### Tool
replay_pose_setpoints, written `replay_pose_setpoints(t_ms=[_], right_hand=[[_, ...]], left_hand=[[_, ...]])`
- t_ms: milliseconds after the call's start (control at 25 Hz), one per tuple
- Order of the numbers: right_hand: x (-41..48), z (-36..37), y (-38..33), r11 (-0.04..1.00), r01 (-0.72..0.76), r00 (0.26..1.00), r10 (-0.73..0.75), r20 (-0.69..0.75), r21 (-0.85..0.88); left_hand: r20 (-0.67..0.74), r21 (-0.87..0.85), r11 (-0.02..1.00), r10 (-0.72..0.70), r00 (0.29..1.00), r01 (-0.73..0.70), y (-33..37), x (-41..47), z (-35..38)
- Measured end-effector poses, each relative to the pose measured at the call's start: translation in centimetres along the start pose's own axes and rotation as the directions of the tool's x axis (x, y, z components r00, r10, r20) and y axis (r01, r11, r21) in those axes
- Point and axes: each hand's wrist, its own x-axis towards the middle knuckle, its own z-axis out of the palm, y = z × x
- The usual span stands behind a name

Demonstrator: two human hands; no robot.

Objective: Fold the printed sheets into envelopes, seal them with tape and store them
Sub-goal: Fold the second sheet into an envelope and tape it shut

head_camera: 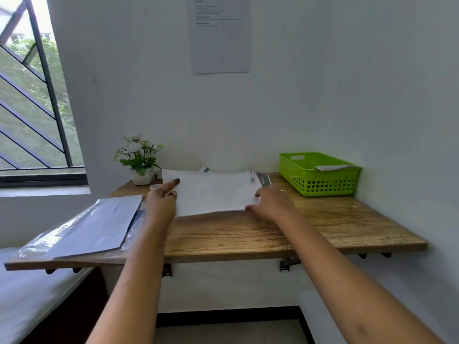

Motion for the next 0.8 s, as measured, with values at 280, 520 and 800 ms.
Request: replay_pose_setpoints(t_ms=[280,520,800], right_hand=[[-3.7,-1.6,-5.4,0.22,-0.248,0.964,-0.037,0.262,0.943],[0.0,-3.7,-3.6,-0.129,-0.066,0.993,0.094,0.078,0.99],[2.7,-10.8,4.7,0.027,-0.079,0.975,0.21,0.071,0.997]], left_hand=[[0.04,-0.747,0.66,-0.076,0.996,0.08,2.6,-1.7,6.3],[0.176,-0.754,0.644,0.005,0.984,0.132,4.0,-3.8,11.6],[0.489,-0.472,0.836,-0.017,0.872,0.281,5.5,-0.2,15.7]])
